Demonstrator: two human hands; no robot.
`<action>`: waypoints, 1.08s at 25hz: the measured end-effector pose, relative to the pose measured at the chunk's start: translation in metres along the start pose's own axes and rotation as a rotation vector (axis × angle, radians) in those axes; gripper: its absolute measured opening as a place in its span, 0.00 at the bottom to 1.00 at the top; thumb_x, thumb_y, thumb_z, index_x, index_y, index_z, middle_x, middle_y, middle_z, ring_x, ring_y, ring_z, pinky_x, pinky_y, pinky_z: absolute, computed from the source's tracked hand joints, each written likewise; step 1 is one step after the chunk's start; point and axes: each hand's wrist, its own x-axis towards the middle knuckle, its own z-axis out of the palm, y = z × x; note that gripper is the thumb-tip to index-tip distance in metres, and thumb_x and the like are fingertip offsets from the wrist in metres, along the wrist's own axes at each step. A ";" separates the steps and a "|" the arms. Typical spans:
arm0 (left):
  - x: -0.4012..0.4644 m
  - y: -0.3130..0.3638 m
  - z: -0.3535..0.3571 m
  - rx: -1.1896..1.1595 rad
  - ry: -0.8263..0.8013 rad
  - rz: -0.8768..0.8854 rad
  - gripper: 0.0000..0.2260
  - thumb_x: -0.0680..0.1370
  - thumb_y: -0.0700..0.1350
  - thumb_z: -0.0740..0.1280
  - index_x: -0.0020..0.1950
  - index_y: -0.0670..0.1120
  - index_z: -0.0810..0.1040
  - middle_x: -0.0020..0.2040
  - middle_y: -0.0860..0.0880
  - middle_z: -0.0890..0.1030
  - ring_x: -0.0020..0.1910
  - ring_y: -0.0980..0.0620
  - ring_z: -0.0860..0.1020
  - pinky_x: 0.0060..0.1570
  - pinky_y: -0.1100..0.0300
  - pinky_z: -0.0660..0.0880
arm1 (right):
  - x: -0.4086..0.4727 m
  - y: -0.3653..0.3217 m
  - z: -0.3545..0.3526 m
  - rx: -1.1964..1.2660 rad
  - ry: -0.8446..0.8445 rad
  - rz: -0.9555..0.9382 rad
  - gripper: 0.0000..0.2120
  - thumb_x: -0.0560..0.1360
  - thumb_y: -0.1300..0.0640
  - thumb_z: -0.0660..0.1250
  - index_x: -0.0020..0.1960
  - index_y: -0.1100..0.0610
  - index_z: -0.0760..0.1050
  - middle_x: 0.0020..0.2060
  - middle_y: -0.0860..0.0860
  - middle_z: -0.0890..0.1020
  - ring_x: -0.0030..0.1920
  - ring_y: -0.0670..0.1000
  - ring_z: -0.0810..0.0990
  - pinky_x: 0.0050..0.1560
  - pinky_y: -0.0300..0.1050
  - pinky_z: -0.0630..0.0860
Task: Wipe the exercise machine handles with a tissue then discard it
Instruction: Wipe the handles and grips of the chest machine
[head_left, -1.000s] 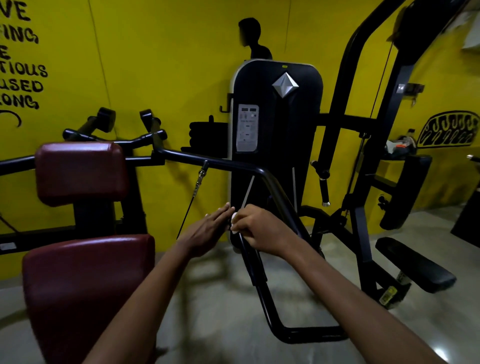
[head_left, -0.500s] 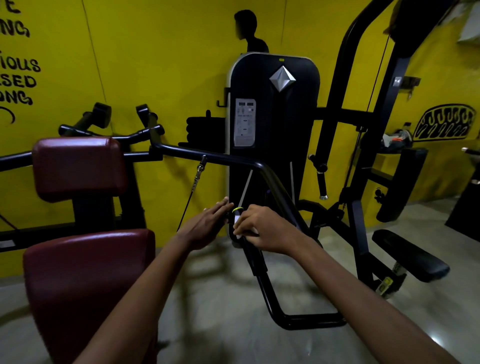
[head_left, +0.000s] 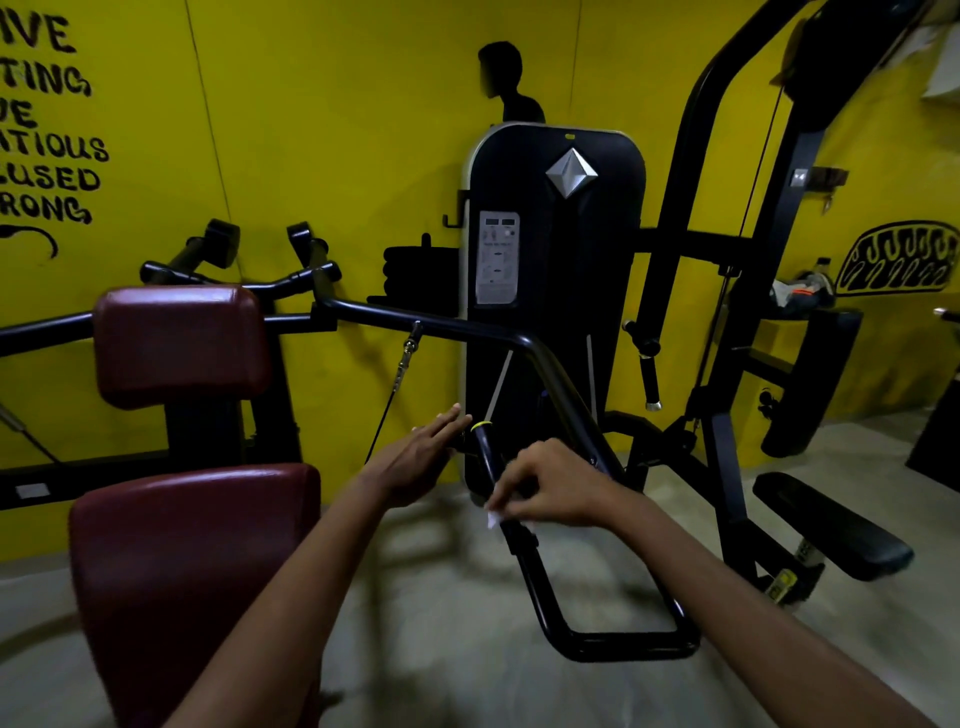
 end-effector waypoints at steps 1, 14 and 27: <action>0.000 0.000 0.000 0.001 -0.003 0.000 0.25 0.83 0.43 0.55 0.78 0.51 0.51 0.79 0.50 0.49 0.74 0.46 0.62 0.65 0.47 0.70 | 0.004 0.003 -0.002 0.087 0.138 0.031 0.08 0.69 0.56 0.74 0.48 0.54 0.84 0.39 0.44 0.83 0.39 0.38 0.79 0.41 0.30 0.73; -0.003 -0.002 0.003 -0.071 0.009 0.001 0.25 0.83 0.46 0.54 0.78 0.54 0.49 0.78 0.53 0.46 0.74 0.47 0.61 0.66 0.47 0.69 | 0.048 0.043 0.016 0.500 0.435 0.458 0.04 0.71 0.62 0.71 0.40 0.54 0.81 0.41 0.53 0.84 0.43 0.50 0.83 0.45 0.45 0.81; -0.060 0.032 -0.011 0.008 -0.054 -0.046 0.26 0.82 0.47 0.57 0.78 0.47 0.51 0.78 0.50 0.49 0.76 0.49 0.55 0.70 0.55 0.61 | -0.029 0.012 0.015 0.336 0.229 0.470 0.03 0.70 0.67 0.69 0.41 0.61 0.80 0.39 0.55 0.83 0.43 0.51 0.83 0.45 0.46 0.82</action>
